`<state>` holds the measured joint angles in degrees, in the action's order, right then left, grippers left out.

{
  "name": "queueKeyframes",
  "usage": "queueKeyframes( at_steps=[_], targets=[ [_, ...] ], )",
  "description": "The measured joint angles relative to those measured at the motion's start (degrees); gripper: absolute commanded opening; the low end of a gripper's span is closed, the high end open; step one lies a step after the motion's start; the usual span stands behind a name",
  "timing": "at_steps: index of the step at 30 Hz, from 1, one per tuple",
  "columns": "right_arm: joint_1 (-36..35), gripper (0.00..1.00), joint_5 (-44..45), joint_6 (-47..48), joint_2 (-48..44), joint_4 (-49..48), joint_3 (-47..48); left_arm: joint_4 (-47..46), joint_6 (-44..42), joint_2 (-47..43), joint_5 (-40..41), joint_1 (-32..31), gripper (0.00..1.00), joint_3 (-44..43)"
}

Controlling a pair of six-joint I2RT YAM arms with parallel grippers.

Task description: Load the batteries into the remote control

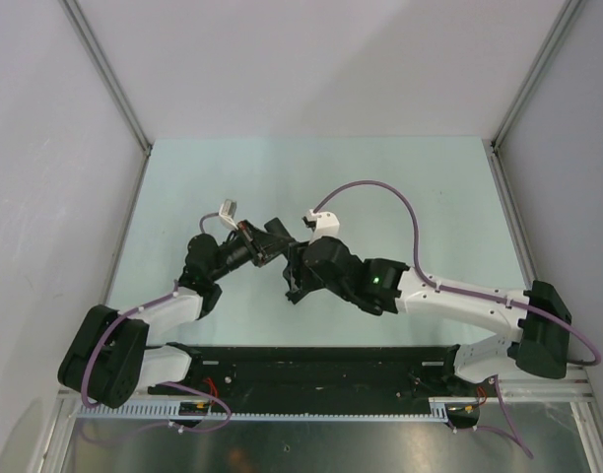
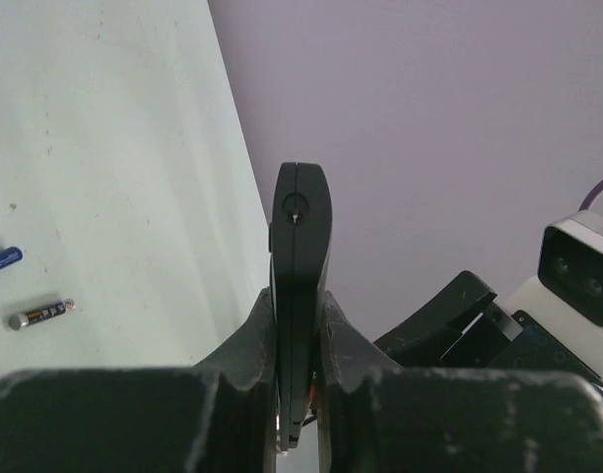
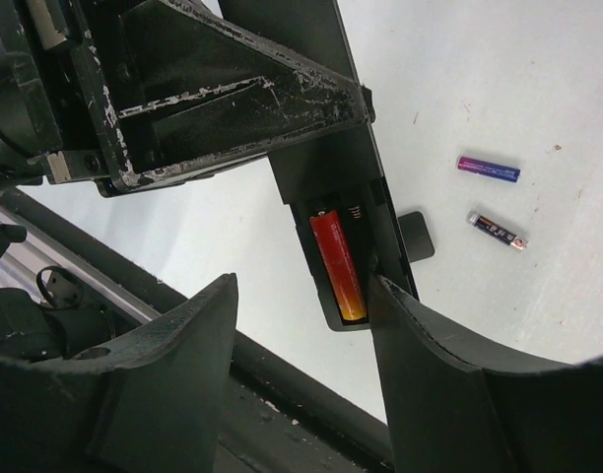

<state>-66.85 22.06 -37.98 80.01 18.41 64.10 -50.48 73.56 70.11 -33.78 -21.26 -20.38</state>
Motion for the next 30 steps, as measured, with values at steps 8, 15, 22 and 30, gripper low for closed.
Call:
queueKeyframes(
  at_steps=[8,15,22,30],
  targets=[
    [0.9,0.64,-0.1,0.1,-2.6,1.6,0.3,-1.8,0.7,0.0,0.7,-0.1,0.00,0.0],
    [3.7,0.67,3.3,1.0,-4.0,5.4,0.3,-3.4,1.7,0.0,-0.4,-0.3,0.00,0.0],
    [3.7,0.69,4.1,2.3,-5.3,5.3,0.3,-4.3,2.1,0.0,-1.0,-0.7,0.00,0.0],
    [3.7,0.73,3.2,2.7,-7.8,4.9,0.3,-4.5,2.1,0.0,-1.0,-0.7,0.00,0.0]
  ],
)
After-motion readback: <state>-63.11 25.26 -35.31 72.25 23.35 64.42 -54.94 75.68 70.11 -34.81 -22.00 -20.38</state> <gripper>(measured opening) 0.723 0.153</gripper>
